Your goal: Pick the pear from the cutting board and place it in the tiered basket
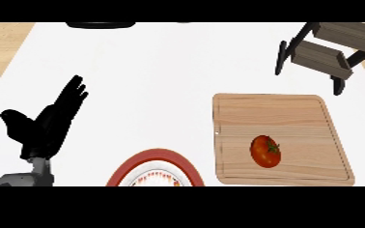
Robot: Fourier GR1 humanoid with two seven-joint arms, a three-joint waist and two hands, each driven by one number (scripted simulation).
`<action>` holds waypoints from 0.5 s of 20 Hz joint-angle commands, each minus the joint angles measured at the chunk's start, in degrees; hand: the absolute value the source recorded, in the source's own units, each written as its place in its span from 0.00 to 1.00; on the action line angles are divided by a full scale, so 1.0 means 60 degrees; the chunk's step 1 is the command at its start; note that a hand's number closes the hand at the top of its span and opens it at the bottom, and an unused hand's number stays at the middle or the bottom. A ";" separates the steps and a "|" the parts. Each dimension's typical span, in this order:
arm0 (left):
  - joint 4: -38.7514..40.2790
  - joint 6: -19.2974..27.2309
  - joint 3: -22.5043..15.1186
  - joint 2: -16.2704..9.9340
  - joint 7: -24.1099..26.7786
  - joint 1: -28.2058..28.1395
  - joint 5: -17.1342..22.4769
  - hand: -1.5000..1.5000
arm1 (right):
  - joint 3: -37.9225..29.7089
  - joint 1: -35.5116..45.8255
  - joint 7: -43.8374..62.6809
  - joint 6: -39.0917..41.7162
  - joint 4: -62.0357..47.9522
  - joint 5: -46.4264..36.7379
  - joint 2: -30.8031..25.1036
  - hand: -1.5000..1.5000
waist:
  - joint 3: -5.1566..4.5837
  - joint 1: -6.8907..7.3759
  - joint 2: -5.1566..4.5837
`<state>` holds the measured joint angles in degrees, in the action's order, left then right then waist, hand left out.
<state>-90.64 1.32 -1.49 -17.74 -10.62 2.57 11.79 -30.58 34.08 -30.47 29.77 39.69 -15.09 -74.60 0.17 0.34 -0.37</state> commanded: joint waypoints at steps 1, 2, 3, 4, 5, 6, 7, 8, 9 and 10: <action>0.0596 0.0106 -0.0266 0.0260 0.0127 0.0509 -0.0451 0.50 | 0.0360 0.1027 0.0000 0.1144 -0.0484 0.0094 -0.0748 1.00 | -0.0030 0.0174 -0.0019; -0.0285 -0.0217 0.0110 -0.0108 -0.0411 0.0164 0.0140 0.50 | 0.0434 0.1070 0.0010 0.1165 -0.0537 0.0136 -0.0588 1.00 | -0.0025 0.0237 0.0013; 0.0387 0.0238 -0.0368 0.0356 -0.0500 0.0982 -0.0393 0.50 | 0.0752 0.1777 0.0684 0.1312 -0.0259 0.0169 -0.0520 1.00 | -0.0035 0.0277 -0.0037; 0.0232 -0.0146 -0.0208 0.0188 -0.0048 0.0252 -0.0193 0.50 | 0.0908 0.1976 0.0741 0.1349 -0.0259 0.0162 -0.0393 1.00 | -0.0037 0.0364 -0.0024; 0.0071 0.0000 -0.0154 0.0224 -0.0338 0.0445 -0.0199 0.50 | 0.0978 0.2023 0.0463 0.1364 -0.0483 0.0046 -0.0590 1.00 | -0.0029 0.0285 -0.0011; 0.0498 -0.0346 -0.0039 0.0124 0.0131 0.0479 -0.0084 0.50 | 0.1346 0.2711 0.1458 0.1189 0.0142 0.0048 -0.0184 1.00 | -0.0048 0.0405 -0.0035; -0.0350 -0.0113 -0.0121 0.0082 -0.0551 0.0273 -0.0114 0.50 | 0.1309 0.2784 0.1474 0.1377 0.0240 0.0214 -0.0088 1.00 | -0.0038 0.0330 0.0019; 0.0439 -0.0266 0.0108 0.0159 -0.0227 0.0529 0.0020 0.50 | 0.1438 0.3047 0.2054 0.1318 0.0581 0.0270 0.0140 1.00 | -0.0045 0.0219 0.0017; 0.0139 -0.0058 -0.0266 0.0294 -0.0533 0.0851 -0.0259 0.50 | 0.1854 0.3650 0.2184 0.1167 0.0232 -0.0083 0.0180 1.00 | -0.0044 0.0428 -0.0041; 0.0092 0.0060 -0.0047 0.0275 -0.0261 0.0522 -0.0338 0.50 | 0.1838 0.3683 0.2431 0.1305 0.0345 0.0044 0.0366 1.00 | -0.0042 0.0286 0.0007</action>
<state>-89.78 0.86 -2.06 -16.60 -12.31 5.55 10.73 -22.60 50.40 -20.62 36.22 40.66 -14.58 -74.60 -0.07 2.09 -0.41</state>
